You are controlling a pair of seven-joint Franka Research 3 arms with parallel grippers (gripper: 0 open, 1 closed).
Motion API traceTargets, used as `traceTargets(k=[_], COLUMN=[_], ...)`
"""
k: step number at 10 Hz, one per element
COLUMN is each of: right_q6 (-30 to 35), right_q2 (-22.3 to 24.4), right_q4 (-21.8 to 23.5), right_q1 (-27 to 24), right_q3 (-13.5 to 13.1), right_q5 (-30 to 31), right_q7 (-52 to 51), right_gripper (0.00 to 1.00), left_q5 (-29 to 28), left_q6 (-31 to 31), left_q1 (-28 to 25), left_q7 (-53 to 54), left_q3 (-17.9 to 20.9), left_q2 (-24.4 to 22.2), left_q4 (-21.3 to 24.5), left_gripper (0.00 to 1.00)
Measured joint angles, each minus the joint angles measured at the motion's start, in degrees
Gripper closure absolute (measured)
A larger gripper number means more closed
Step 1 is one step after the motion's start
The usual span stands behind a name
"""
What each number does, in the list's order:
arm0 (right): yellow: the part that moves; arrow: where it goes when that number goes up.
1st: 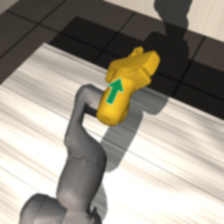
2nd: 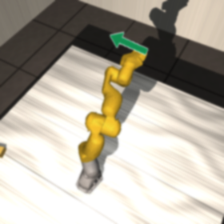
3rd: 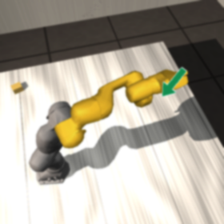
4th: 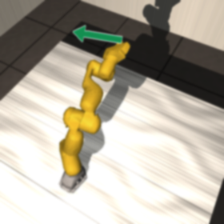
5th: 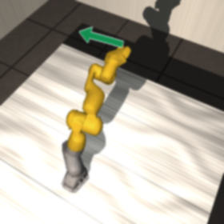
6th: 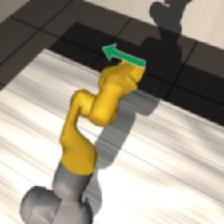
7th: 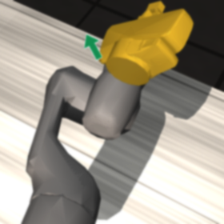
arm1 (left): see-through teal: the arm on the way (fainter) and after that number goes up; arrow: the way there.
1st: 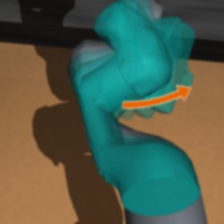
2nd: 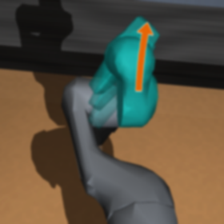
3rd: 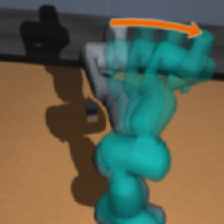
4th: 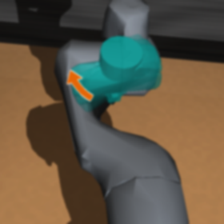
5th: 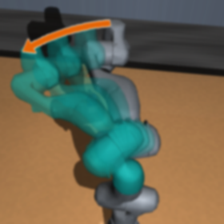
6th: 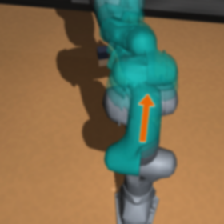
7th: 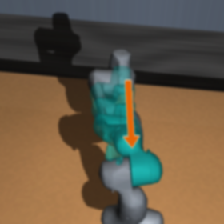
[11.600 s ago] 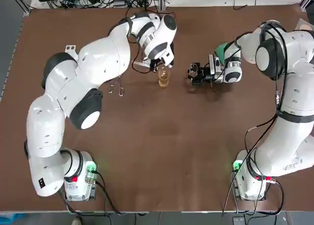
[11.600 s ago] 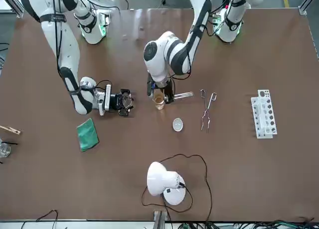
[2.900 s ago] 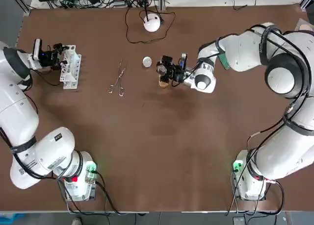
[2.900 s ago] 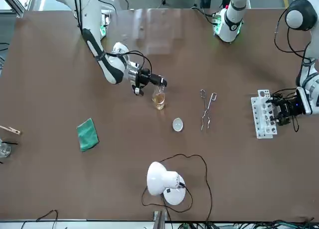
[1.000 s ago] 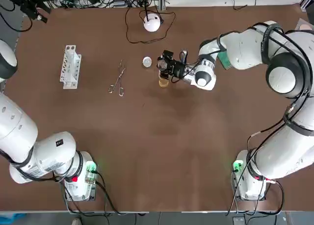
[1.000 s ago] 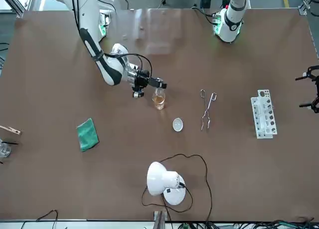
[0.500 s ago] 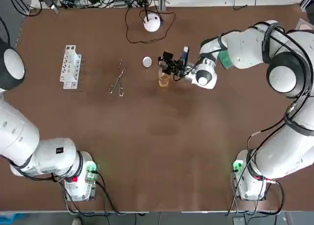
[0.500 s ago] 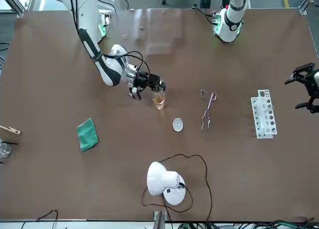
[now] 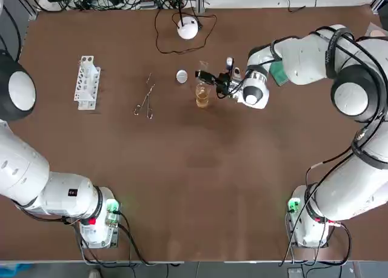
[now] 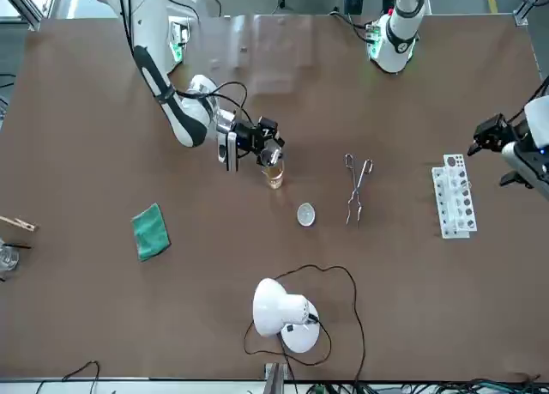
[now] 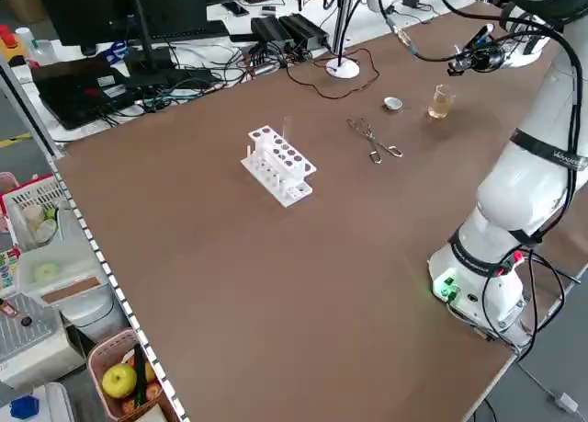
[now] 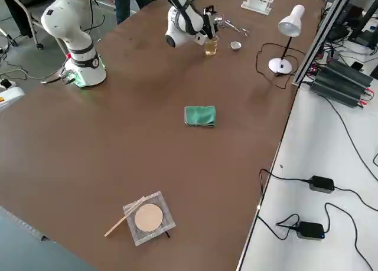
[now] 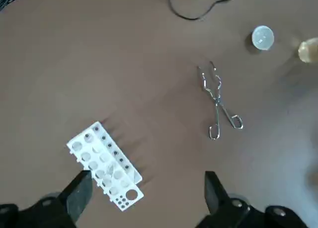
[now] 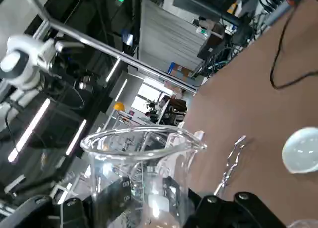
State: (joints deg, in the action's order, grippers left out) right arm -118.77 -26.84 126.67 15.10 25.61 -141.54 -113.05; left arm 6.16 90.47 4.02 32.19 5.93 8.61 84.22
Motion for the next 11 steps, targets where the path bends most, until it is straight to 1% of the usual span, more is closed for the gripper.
traceTargets(k=[1,3,6,8,11], right_q6=[0.0,0.0,0.9,2.9,6.4], right_q2=[0.0,0.0,0.5,1.1,1.2], right_q4=[0.5,1.3,1.5,2.5,7.1], right_q1=[-0.4,-1.8,-4.6,-8.0,-14.3], right_q3=[0.0,0.0,-0.1,-0.1,-0.2], right_q5=[0.2,2.0,6.7,11.5,18.8], right_q7=[-6.0,-15.4,-23.5,-27.2,-33.7], right_gripper=[0.62,0.62,0.62,0.62,0.62], left_q5=[-1.4,-2.4,-2.6,-2.7,-2.7], left_q6=[0.1,1.1,1.4,1.3,0.0], left_q1=[0.6,0.7,0.8,0.9,0.9], left_q7=[-4.0,-5.8,-8.4,-14.3,-23.5], left_q3=[-0.2,-0.6,-0.7,-0.8,-0.9], left_q2=[-0.4,-0.6,-0.6,-0.7,-0.8], left_q4=[0.0,0.0,0.0,-0.3,-0.3], left_gripper=[0.00,0.00,0.00,0.00,0.00])
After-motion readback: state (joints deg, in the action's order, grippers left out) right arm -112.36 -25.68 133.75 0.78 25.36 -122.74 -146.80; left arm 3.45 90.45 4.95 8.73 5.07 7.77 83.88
